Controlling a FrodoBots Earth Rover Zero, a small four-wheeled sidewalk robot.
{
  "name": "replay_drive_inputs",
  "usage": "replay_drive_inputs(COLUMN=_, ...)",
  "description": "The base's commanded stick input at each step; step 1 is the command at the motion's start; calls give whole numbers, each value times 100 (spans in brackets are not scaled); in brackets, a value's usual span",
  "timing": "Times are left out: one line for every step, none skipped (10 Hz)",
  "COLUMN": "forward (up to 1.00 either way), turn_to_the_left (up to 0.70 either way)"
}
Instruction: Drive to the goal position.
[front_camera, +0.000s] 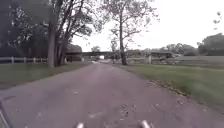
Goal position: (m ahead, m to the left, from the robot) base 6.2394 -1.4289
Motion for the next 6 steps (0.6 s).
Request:
replay_drive_inputs(forward=70, turn_to_the_left=0)
replay_drive_inputs(forward=70, turn_to_the_left=0)
replay_drive_inputs(forward=70, turn_to_the_left=0)
replay_drive_inputs(forward=70, turn_to_the_left=0)
replay_drive_inputs(forward=70, turn_to_the_left=21)
replay_drive_inputs(forward=70, turn_to_the_left=26)
